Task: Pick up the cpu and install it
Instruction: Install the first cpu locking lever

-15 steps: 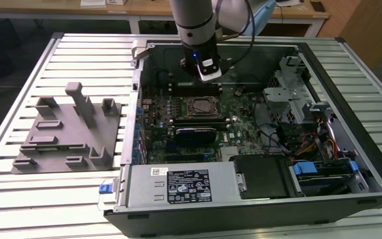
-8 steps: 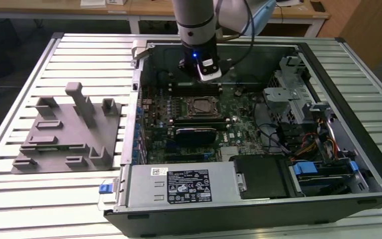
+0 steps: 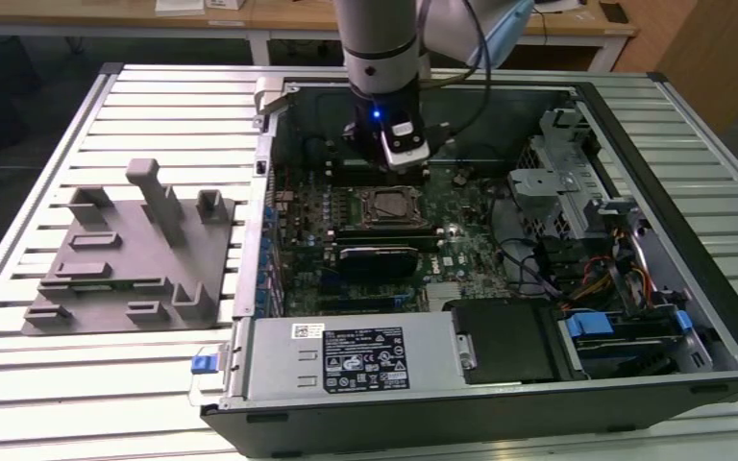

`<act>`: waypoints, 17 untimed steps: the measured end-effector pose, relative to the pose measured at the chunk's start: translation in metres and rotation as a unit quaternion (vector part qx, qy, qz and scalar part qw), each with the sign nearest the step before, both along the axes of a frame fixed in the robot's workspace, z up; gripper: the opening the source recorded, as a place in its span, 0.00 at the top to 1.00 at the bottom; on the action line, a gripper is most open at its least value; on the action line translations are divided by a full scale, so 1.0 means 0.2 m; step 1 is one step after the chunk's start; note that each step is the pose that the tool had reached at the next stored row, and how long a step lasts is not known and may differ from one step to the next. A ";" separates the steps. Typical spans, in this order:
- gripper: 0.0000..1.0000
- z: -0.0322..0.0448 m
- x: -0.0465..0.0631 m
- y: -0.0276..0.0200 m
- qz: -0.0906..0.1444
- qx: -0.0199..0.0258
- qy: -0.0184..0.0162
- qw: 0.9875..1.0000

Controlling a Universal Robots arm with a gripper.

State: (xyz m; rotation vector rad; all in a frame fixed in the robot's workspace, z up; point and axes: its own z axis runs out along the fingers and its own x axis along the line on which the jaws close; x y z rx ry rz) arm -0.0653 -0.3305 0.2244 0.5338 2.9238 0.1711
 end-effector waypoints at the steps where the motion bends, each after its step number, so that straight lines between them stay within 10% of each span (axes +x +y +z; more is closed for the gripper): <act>1: 0.89 0.000 0.00 -0.012 0.000 -0.002 0.001 1.000; 9: 0.89 -0.001 0.00 -0.085 0.000 -0.020 0.016 1.000; 13: 0.89 -0.002 0.00 -0.092 0.000 -0.025 0.033 0.999; 17: 0.89 -0.002 0.01 -0.092 0.011 -0.025 0.033 0.999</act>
